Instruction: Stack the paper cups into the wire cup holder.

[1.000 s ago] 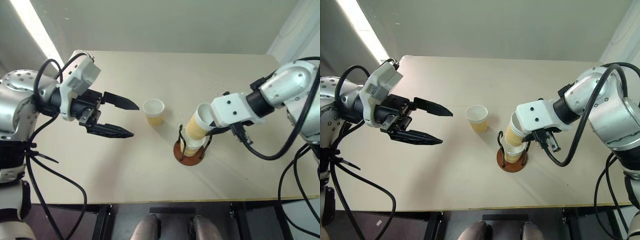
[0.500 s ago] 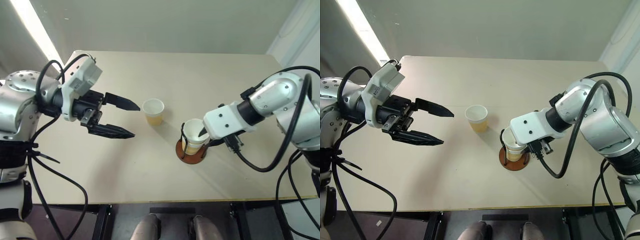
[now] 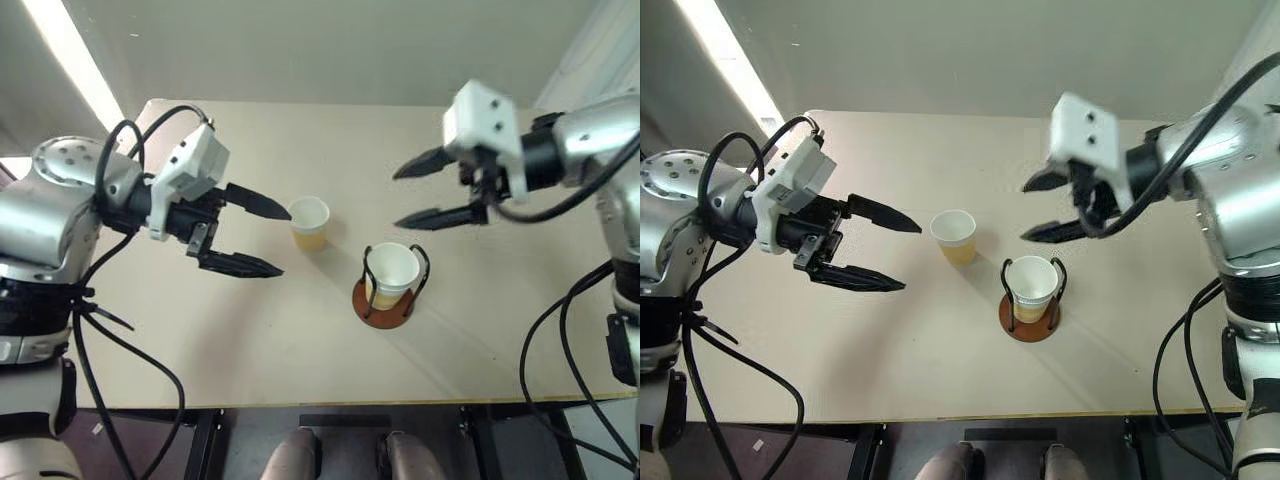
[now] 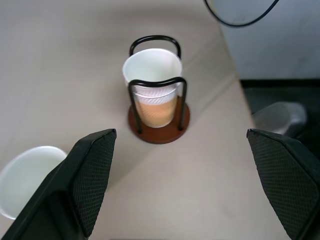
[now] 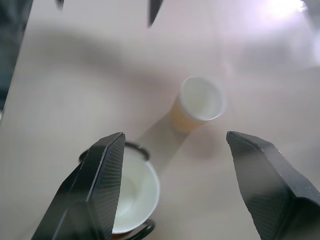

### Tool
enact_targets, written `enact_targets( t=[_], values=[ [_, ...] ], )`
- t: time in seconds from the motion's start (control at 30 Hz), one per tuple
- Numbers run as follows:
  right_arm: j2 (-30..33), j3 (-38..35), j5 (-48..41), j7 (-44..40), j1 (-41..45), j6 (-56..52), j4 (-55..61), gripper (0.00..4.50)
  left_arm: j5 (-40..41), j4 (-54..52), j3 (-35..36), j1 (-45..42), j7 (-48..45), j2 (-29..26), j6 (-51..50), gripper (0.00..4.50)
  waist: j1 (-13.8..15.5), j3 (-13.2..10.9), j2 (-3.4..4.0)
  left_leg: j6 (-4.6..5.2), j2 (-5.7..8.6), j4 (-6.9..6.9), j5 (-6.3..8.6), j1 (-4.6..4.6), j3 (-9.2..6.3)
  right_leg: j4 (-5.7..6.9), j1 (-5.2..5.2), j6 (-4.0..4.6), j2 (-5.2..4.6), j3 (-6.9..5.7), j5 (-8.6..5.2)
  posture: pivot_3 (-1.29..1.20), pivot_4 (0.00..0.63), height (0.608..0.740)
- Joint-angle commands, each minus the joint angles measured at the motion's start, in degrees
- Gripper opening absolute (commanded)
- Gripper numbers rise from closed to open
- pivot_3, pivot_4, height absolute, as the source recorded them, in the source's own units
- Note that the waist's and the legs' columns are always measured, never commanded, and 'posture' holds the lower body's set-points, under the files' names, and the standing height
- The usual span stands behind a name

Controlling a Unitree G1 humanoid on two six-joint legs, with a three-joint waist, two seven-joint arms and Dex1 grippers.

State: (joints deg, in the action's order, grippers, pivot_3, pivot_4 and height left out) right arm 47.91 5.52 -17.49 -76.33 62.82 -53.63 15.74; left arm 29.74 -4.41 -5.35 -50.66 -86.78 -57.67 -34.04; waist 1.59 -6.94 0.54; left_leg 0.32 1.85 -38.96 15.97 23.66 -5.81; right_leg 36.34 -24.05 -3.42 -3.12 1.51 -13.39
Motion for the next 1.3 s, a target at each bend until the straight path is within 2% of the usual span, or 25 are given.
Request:
enact_targets(
  t=[0.03,0.33,0.57,0.77,1.0,1.3],
  values=[
    [2.1,-6.9,-5.0,2.7,-2.0,-4.8,1.7,3.33,-4.3,0.6,-1.0,-3.0,2.2,1.1,3.6,4.50,0.1,0.0,0.00,0.00,0.00,0.00,0.00,0.00,0.00,-0.01,0.01,0.00,0.00,0.00,0.00,0.00,0.150,0.740],
    [3.7,-16.3,-16.4,7.8,-10.8,-9.3,6.4,3.33,-21.6,8.0,-11.6,-9.7,4.3,5.8,16.5,4.50,0.1,0.0,0.01,-0.01,0.00,-0.03,0.00,0.01,0.00,0.04,0.00,-0.05,-0.01,0.02,0.03,0.00,0.150,0.740],
    [5.9,-18.6,-22.0,10.9,-14.4,-10.1,7.8,3.33,-32.8,14.9,-17.4,-13.1,6.4,9.8,22.3,4.50,0.1,0.0,0.01,0.00,0.01,-0.04,0.00,0.08,-0.01,-0.01,-0.01,-0.10,-0.03,0.01,0.06,0.00,0.150,0.740],
    [7.6,-19.0,-25.9,13.5,-15.1,-11.2,8.7,3.33,-37.5,19.9,-18.9,-13.1,6.5,11.3,27.2,4.50,0.2,0.0,0.01,0.00,0.01,-0.05,0.00,0.19,-0.01,0.01,-0.13,-0.12,-0.02,0.01,0.06,0.00,0.150,0.740],
    [8.5,-18.0,-28.5,16.1,-14.8,-10.4,8.7,3.33,-42.0,29.2,-19.8,-15.2,9.2,15.6,33.9,4.50,0.5,0.0,0.01,0.00,0.02,-0.12,0.00,0.27,-0.02,0.00,-0.16,-0.17,-0.02,0.00,0.10,0.00,0.150,0.740],
    [9.1,-17.0,-30.3,18.5,-14.5,-10.3,8.9,3.33,-45.0,38.6,-19.9,-17.3,11.7,20.1,40.8,4.50,0.6,0.0,0.01,0.01,0.02,-0.11,0.00,0.36,0.00,0.14,-0.25,-0.19,-0.03,0.01,0.11,0.00,0.150,0.740]
  ],
)
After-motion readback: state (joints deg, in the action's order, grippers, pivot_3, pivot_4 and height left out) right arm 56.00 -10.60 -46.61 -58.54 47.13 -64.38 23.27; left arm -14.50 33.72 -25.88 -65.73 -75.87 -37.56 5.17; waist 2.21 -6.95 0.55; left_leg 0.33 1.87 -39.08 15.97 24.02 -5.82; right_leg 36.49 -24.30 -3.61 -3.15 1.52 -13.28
